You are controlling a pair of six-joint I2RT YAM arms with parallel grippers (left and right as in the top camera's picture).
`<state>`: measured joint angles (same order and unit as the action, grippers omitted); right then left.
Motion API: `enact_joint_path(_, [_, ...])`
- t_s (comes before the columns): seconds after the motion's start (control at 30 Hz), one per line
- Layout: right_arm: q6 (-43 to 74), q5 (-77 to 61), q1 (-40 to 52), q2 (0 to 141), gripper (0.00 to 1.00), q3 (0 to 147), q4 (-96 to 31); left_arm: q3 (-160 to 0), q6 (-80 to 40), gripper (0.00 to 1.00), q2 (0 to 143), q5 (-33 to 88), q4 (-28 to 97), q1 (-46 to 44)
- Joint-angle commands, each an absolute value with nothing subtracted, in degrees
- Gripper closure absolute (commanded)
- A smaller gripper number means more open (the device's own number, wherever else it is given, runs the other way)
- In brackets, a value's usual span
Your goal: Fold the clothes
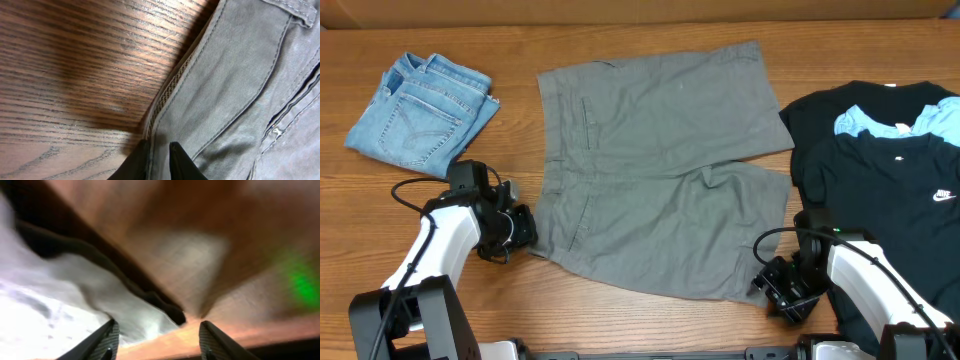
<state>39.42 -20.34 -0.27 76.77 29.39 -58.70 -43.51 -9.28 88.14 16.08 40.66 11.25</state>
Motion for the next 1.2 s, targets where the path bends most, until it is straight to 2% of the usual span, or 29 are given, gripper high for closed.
enact_joint_path(0.0, [39.3,-19.1,-0.1,76.9,0.52,29.1,-56.3,-44.5,-9.0,0.83,88.4,16.1,40.7,10.9])
enact_joint_path(0.03, [39.3,-18.7,-0.1,76.9,0.53,29.1,-55.8,-44.5,-9.0,0.83,88.4,16.1,40.7,10.9])
enact_joint_path(0.1, [40.5,-17.7,-0.1,76.9,0.63,29.1,-55.3,-44.5,-9.0,0.83,88.4,16.1,40.7,10.9])
enact_joint_path(0.17, [40.5,-17.6,-0.1,76.9,0.81,29.1,-55.3,-44.5,-9.0,0.86,88.4,16.1,40.7,10.9])
enact_joint_path(0.2, [40.4,-17.6,-0.1,76.9,0.86,29.1,-55.4,-44.5,-9.0,0.86,88.4,16.1,40.7,10.9])
enact_joint_path(0.3, [38.5,-17.6,-0.1,76.8,0.96,30.8,-56.8,-44.8,-9.0,0.93,88.4,16.1,41.4,10.9])
enact_joint_path(0.4, [36.1,-17.4,-0.1,76.1,0.96,34.6,-60.0,-46.1,-9.0,0.96,88.4,16.2,42.7,11.0])
enact_joint_path(0.7, [31.4,-16.3,0.0,70.6,0.96,50.0,-69.2,-56.4,-5.3,0.96,88.3,18.7,52.0,11.0])
enact_joint_path(1.03, [29.6,-16.3,0.0,70.4,0.96,52.8,-67.6,-61.6,-3.7,0.96,87.7,24.8,56.4,11.0])
enact_joint_path(1.17, [28.4,-14.5,-0.1,69.6,0.96,56.3,-69.0,-65.1,-3.9,0.96,84.7,22.9,60.6,11.0])
